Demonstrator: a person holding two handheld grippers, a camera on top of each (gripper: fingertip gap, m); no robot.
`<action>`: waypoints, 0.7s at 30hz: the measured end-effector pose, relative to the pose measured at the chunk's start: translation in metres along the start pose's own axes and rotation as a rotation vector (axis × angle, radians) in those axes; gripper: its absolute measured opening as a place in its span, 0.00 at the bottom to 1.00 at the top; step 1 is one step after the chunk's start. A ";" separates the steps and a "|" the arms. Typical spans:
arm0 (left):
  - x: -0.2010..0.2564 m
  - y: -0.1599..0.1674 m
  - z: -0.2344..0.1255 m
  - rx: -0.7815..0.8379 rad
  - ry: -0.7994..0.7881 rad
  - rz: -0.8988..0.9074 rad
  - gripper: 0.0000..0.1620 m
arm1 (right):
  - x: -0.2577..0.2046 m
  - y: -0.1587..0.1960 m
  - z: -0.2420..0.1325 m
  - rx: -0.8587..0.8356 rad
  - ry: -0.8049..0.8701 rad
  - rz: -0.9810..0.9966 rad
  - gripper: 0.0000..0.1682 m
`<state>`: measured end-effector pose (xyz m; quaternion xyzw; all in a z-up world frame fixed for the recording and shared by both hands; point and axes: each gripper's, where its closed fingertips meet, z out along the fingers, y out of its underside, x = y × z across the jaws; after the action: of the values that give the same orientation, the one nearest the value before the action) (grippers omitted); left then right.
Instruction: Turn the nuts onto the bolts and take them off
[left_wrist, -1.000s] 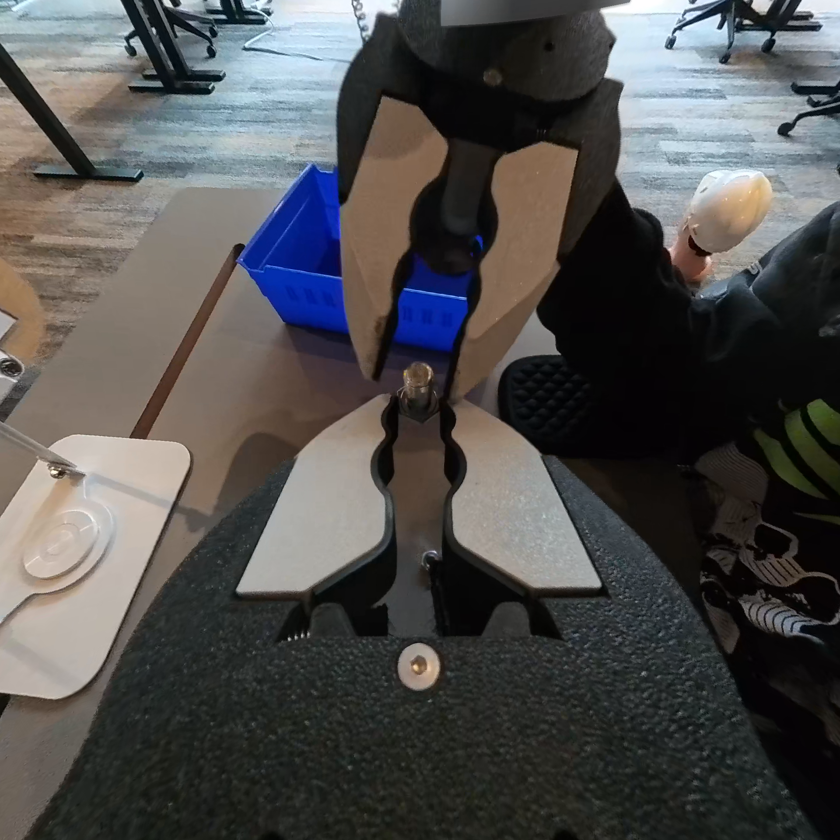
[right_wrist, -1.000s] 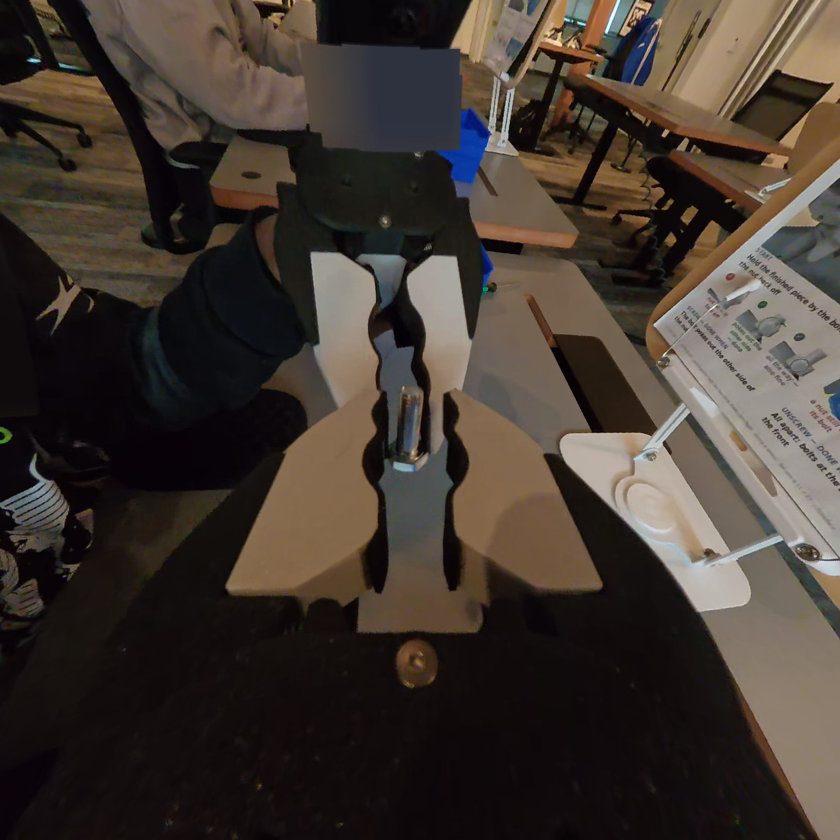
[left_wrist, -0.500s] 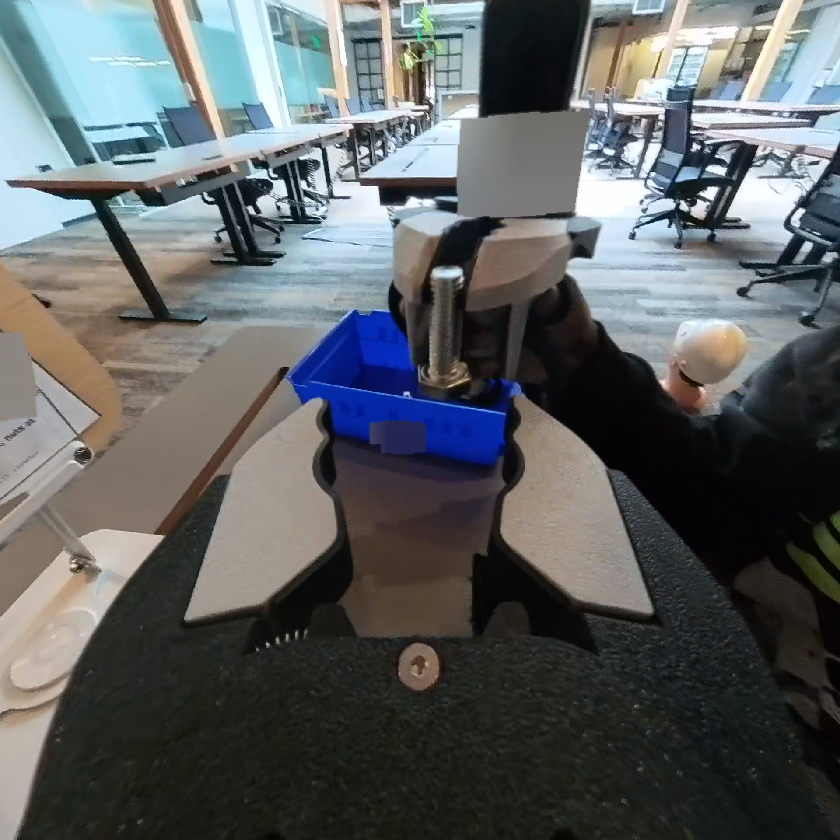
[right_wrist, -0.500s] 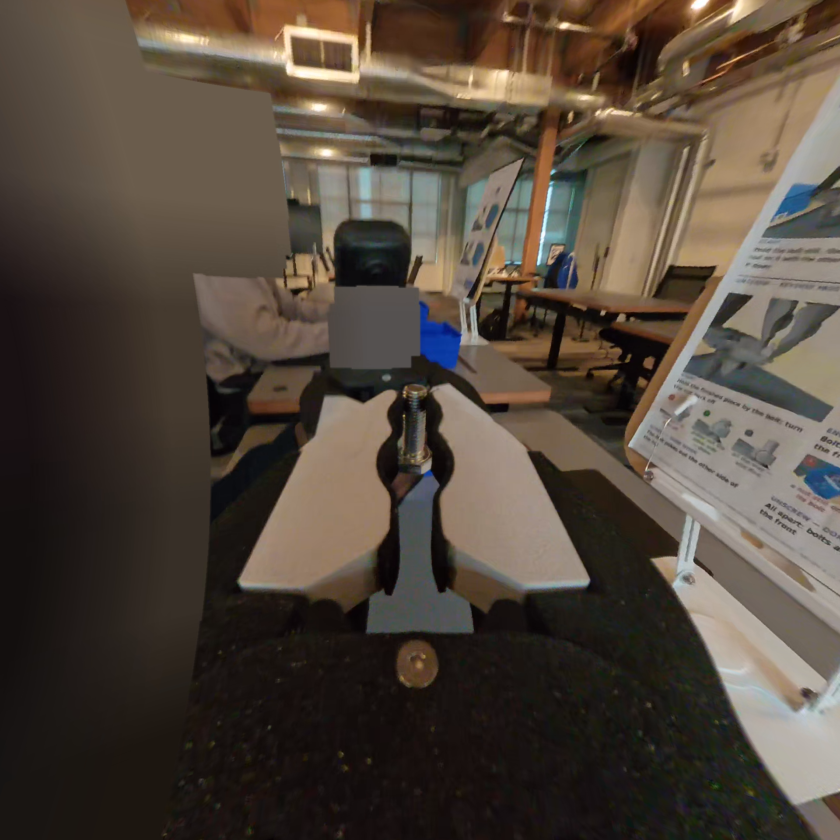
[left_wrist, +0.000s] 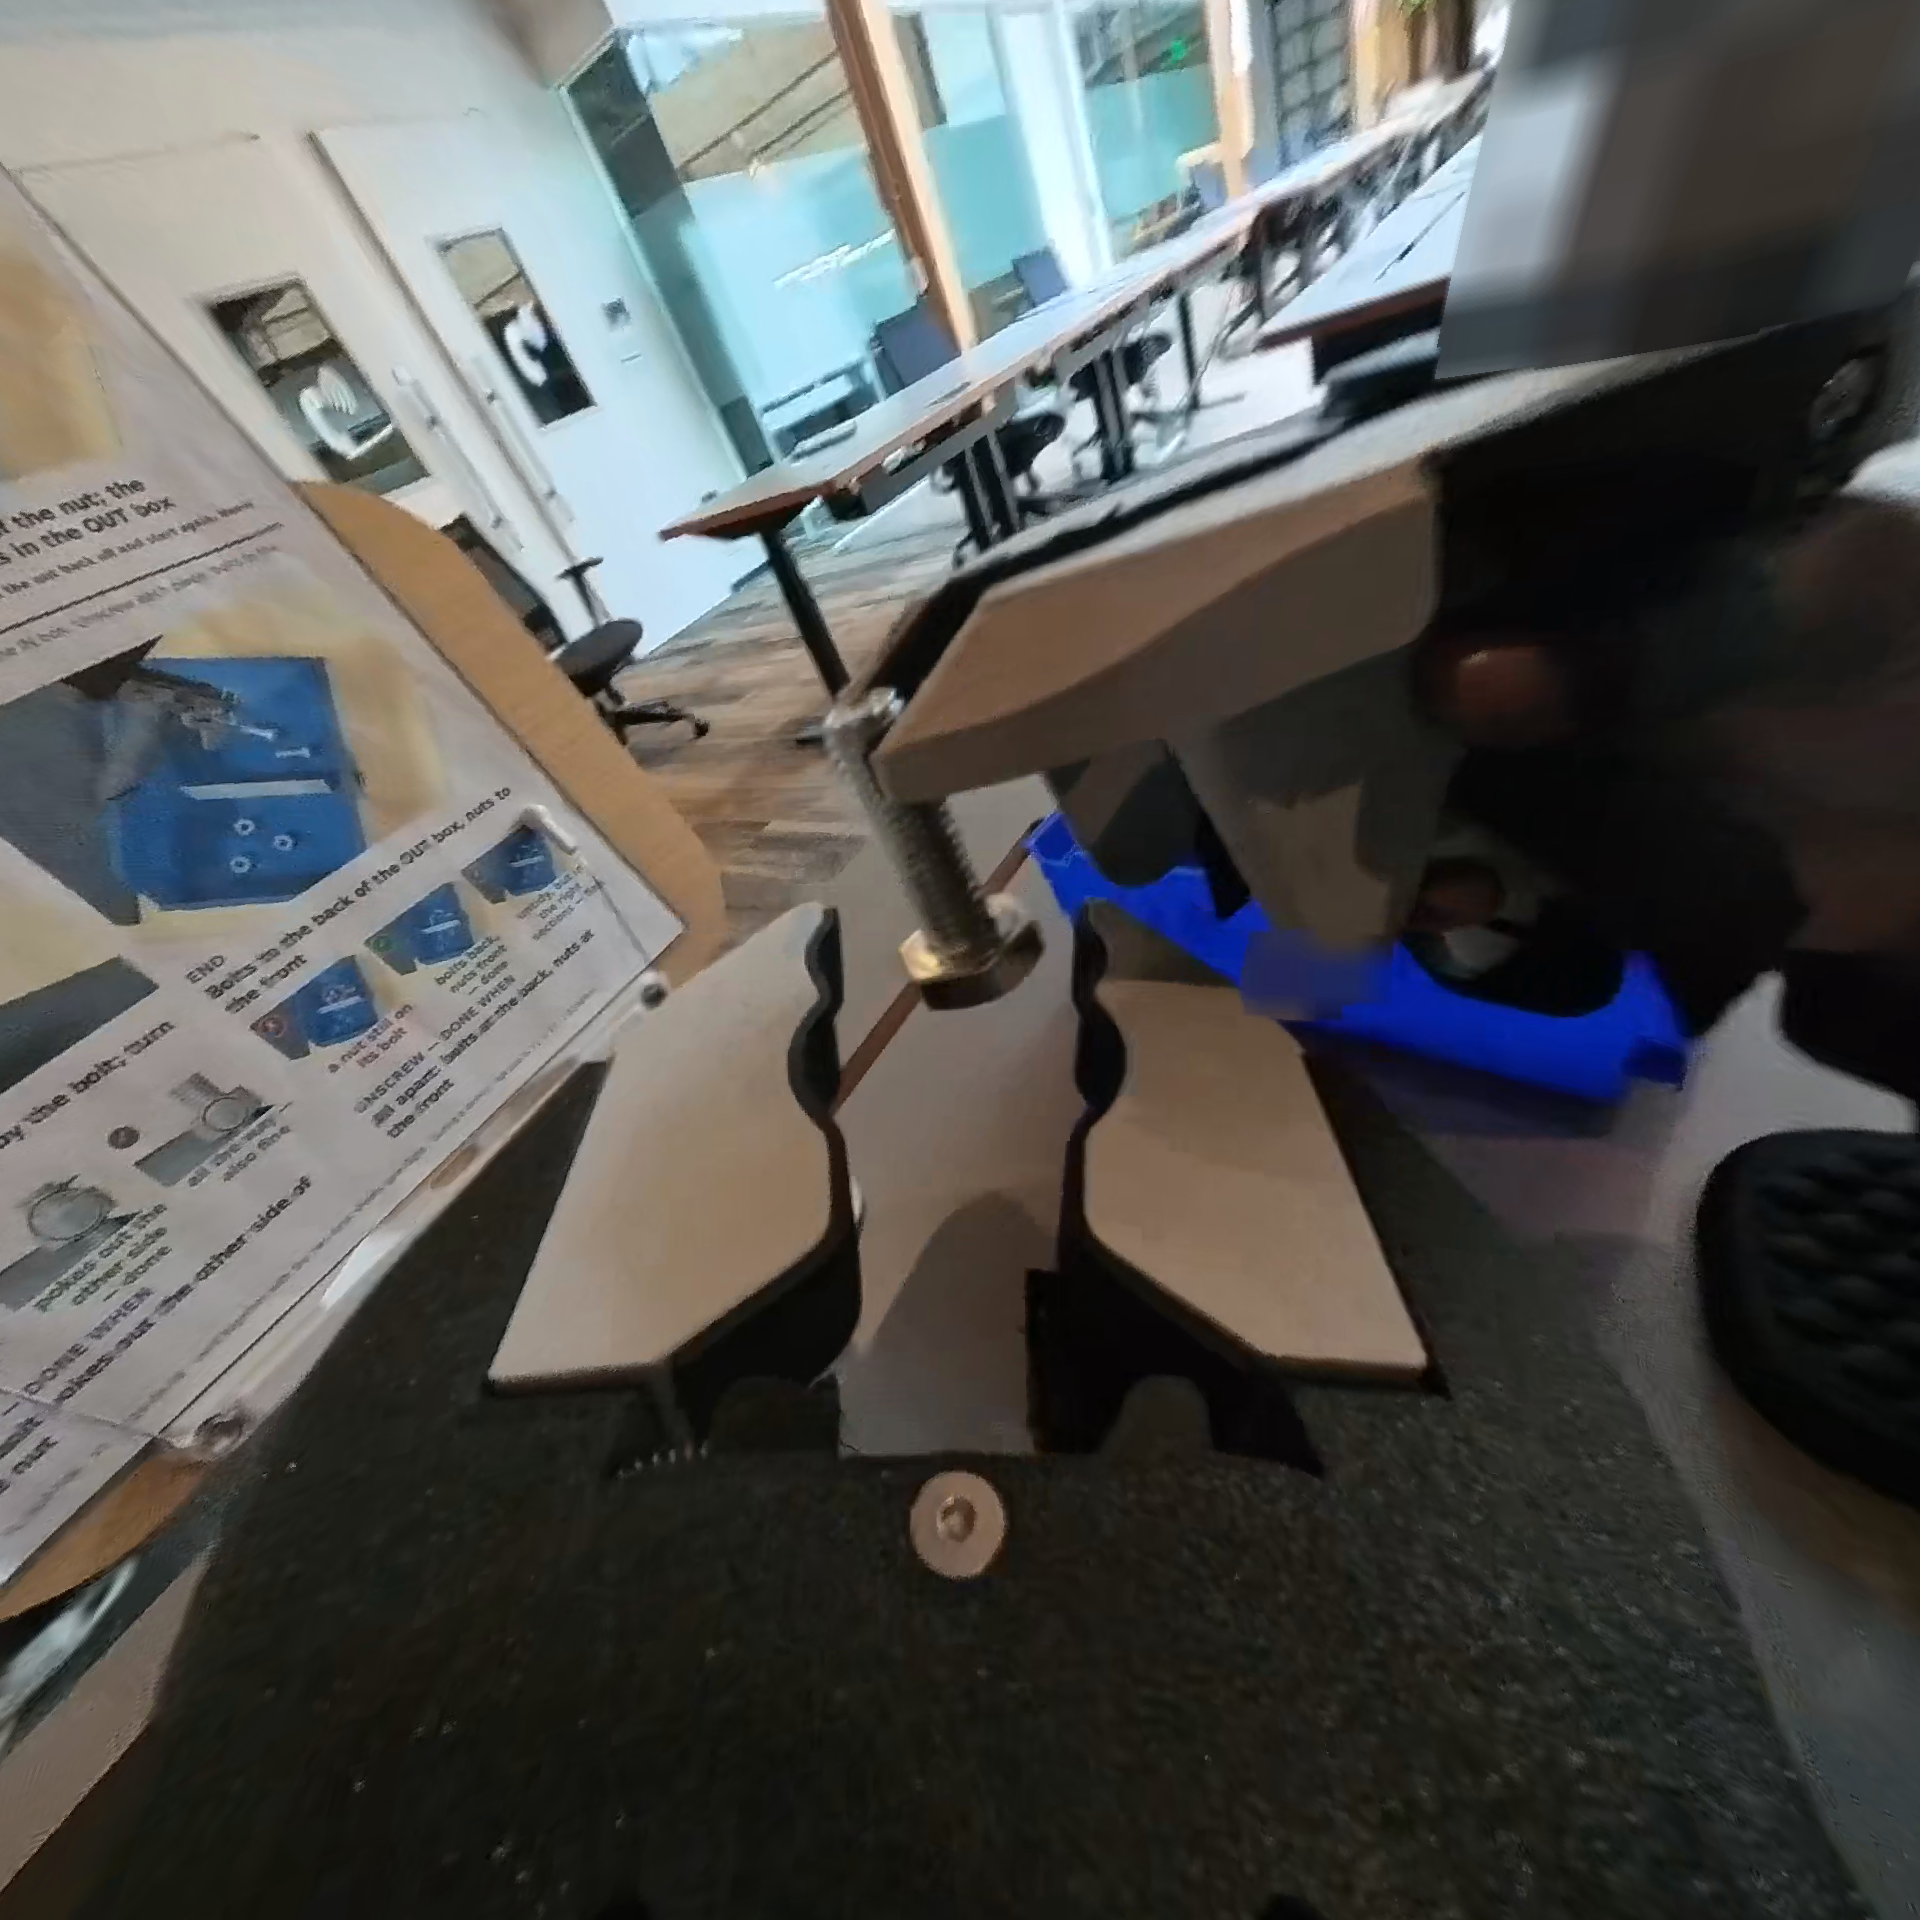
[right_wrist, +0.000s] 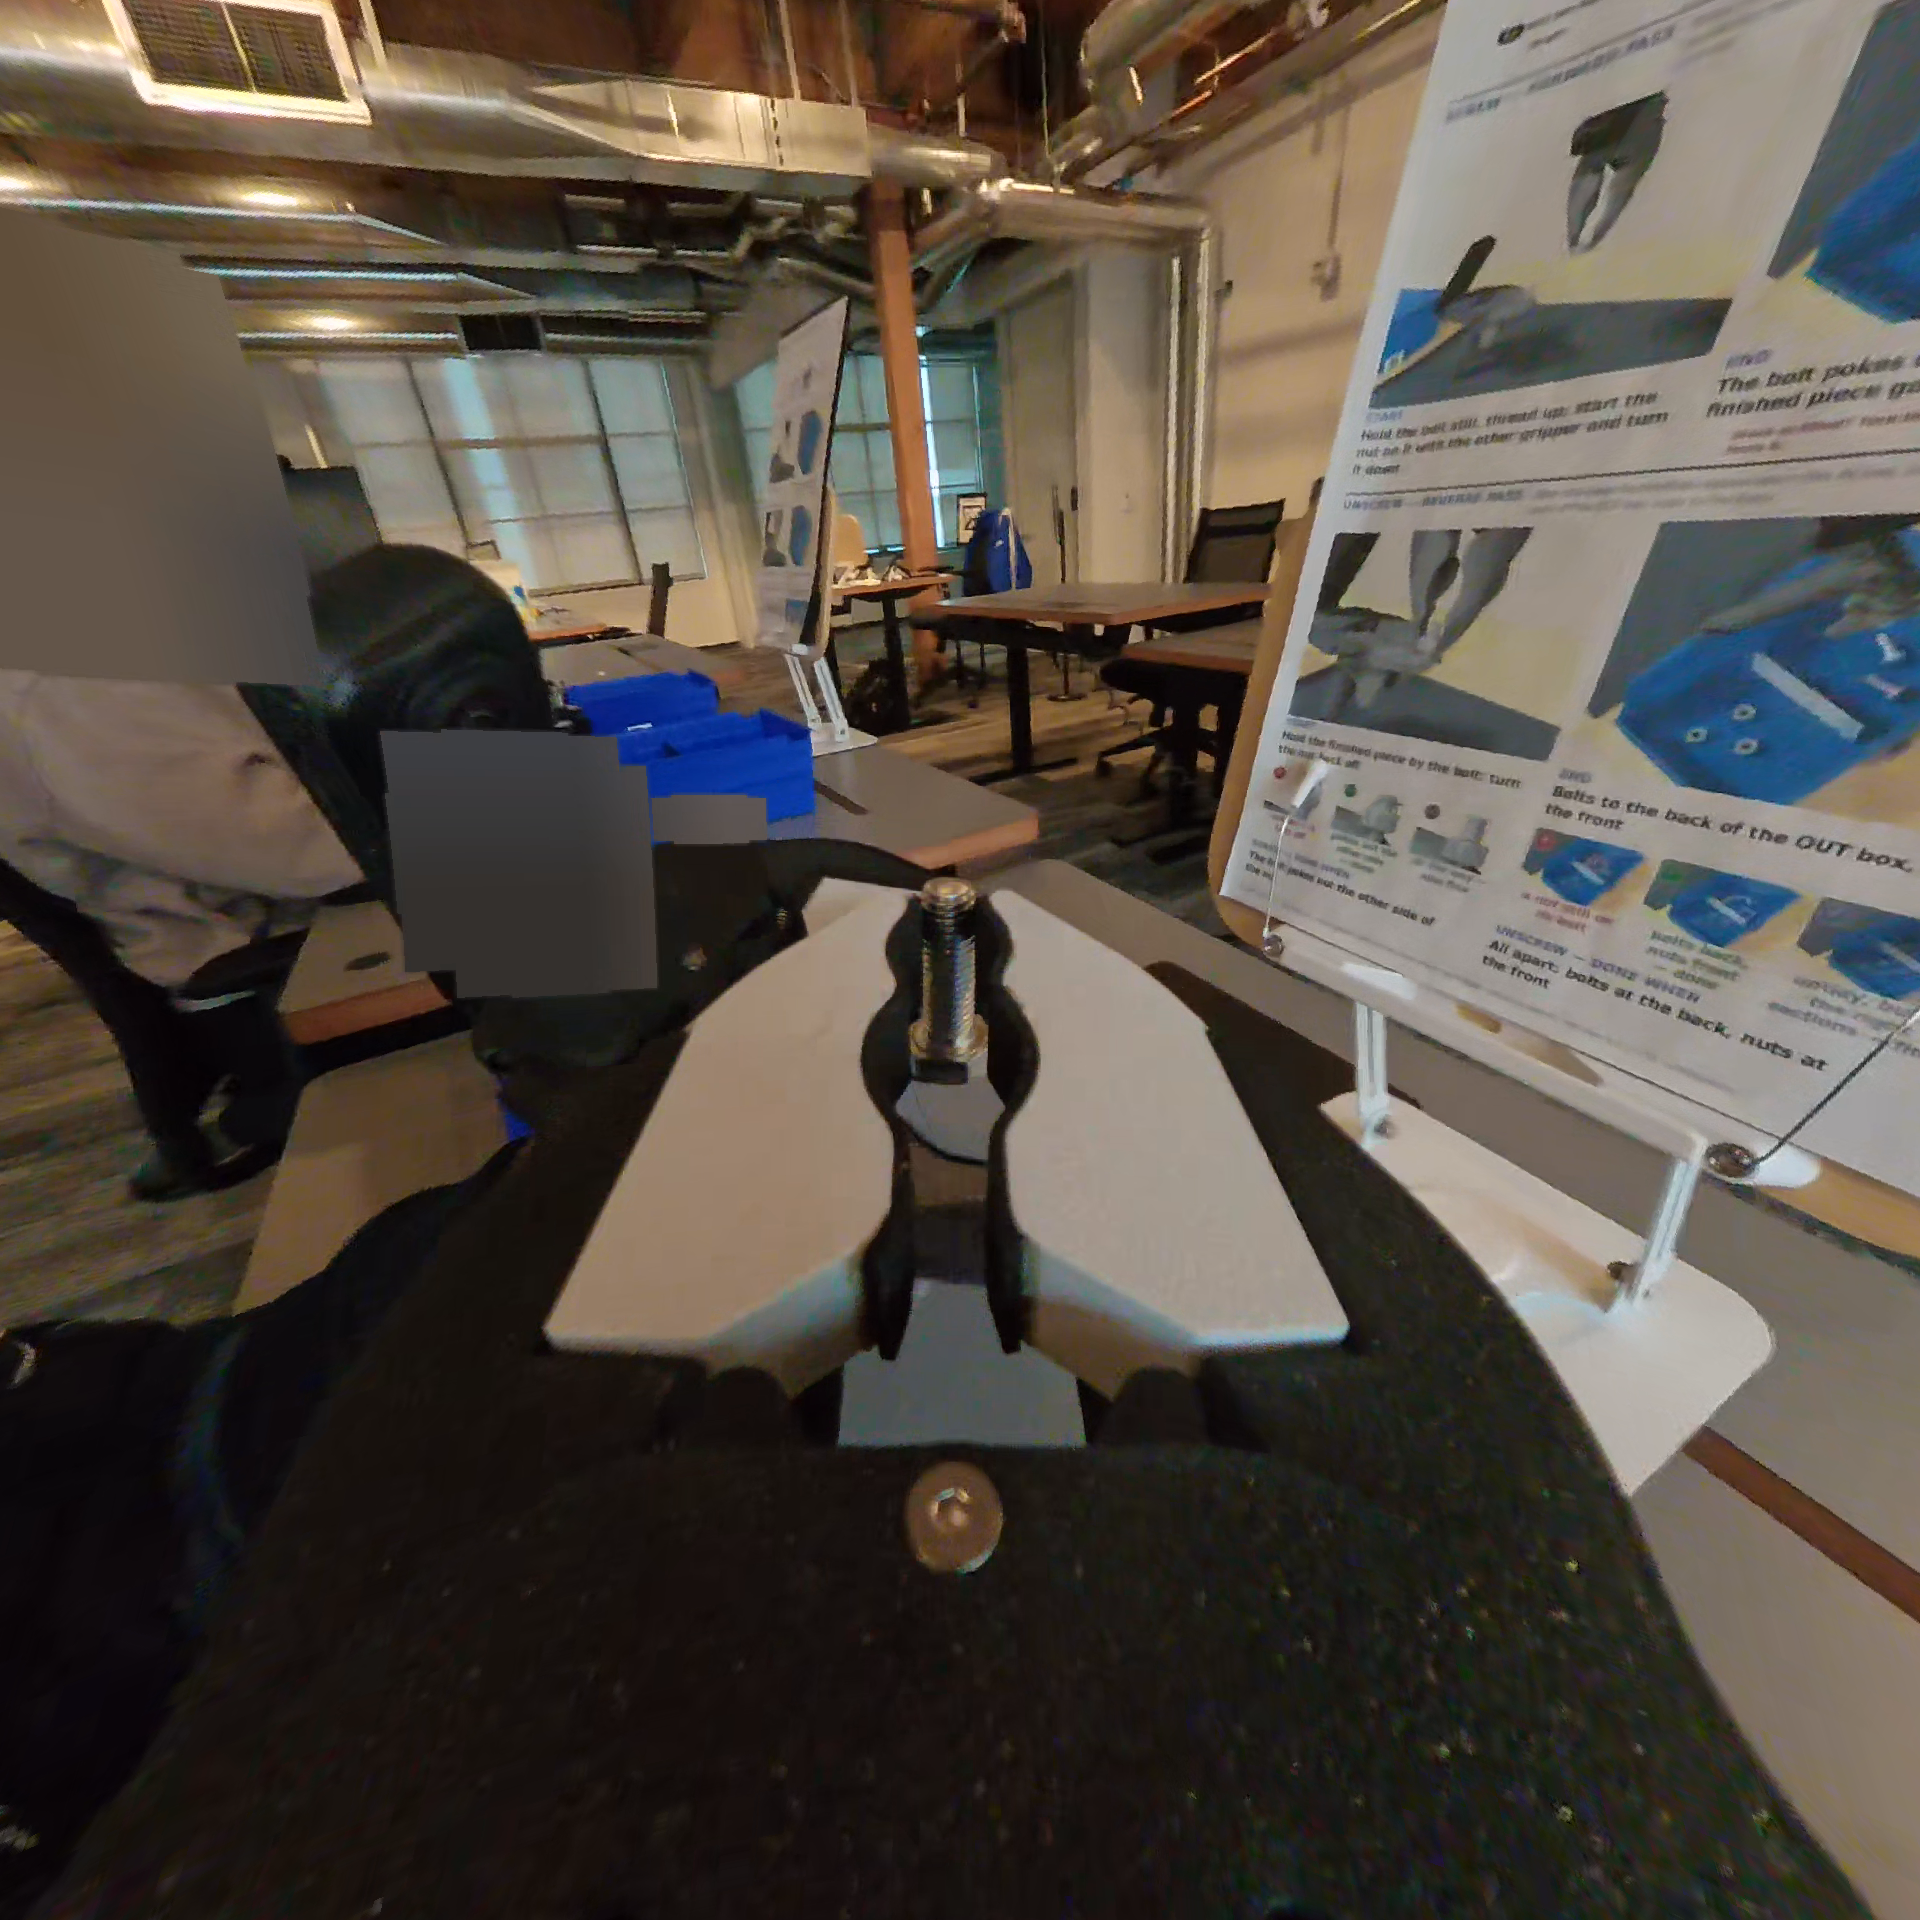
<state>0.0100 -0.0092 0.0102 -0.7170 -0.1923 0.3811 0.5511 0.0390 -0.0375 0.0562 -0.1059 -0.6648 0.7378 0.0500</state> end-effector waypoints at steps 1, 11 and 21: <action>-0.003 0.005 0.001 -0.029 -0.021 0.012 0.25 | -0.002 0.000 0.000 0.000 -0.021 0.018 0.05; -0.004 0.012 0.004 -0.052 -0.006 -0.093 0.23 | -0.008 0.014 0.010 -0.078 -0.010 -0.008 0.05; -0.002 0.010 0.001 -0.002 0.072 -0.228 0.17 | -0.008 0.010 0.011 -0.032 -0.005 -0.025 0.05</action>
<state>0.0059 -0.0132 0.0017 -0.7044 -0.2531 0.2896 0.5966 0.0452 -0.0515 0.0485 -0.0966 -0.6781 0.7265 0.0557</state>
